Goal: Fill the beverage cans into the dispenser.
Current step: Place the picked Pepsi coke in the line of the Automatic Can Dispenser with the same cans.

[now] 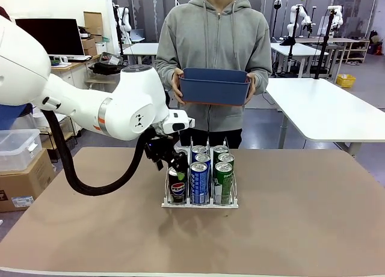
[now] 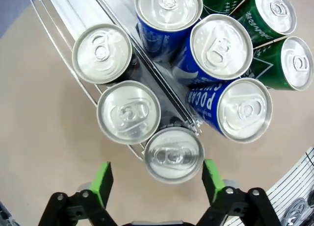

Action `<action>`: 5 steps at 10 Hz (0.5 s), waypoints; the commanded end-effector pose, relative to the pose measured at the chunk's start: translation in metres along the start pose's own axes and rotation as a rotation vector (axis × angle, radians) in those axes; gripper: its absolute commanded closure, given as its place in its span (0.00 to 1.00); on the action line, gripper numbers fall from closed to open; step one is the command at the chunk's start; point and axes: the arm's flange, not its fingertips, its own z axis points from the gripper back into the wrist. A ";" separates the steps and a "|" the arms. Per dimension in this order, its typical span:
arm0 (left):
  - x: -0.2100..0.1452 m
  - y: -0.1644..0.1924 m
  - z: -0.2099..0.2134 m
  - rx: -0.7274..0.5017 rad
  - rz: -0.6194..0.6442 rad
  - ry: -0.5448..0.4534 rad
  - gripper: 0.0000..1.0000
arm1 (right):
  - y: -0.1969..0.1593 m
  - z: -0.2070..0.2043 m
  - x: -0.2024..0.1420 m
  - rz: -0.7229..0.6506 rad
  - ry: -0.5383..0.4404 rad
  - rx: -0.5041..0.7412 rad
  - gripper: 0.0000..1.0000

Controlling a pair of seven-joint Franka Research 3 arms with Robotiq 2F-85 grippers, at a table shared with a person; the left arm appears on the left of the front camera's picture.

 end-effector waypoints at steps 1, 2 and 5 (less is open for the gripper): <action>-0.013 0.001 0.010 -0.005 0.017 -0.011 0.00 | -0.001 0.002 0.001 -0.001 -0.003 -0.002 0.00; -0.016 -0.001 0.016 -0.003 0.022 -0.022 0.00 | -0.001 0.002 0.001 -0.001 -0.003 -0.002 0.00; -0.026 -0.009 0.034 0.014 0.015 -0.081 0.00 | -0.001 0.002 0.001 -0.001 -0.003 -0.002 0.00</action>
